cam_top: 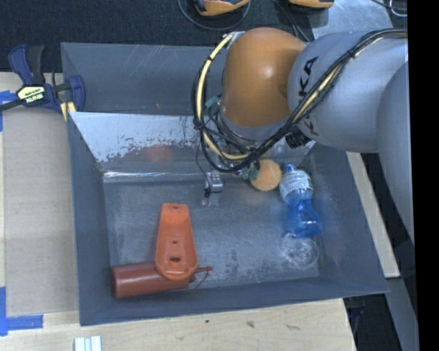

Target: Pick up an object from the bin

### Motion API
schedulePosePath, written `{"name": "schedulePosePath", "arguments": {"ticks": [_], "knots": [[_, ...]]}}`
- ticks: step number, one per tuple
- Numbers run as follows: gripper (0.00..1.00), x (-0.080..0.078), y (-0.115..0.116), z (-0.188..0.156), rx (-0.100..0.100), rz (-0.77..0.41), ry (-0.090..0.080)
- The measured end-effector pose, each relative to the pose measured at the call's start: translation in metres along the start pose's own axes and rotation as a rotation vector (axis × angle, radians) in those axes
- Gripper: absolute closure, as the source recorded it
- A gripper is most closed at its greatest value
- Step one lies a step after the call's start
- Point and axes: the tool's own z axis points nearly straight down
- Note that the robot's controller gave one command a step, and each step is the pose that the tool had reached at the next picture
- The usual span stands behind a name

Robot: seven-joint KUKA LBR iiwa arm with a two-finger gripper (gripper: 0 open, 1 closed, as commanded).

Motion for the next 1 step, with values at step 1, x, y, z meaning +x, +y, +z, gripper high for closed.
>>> {"name": "schedulePosePath", "arguments": {"ticks": [1], "knots": [[0.0,-0.0016,-0.0007,-0.0054,-0.001,0.002,-0.008]]}}
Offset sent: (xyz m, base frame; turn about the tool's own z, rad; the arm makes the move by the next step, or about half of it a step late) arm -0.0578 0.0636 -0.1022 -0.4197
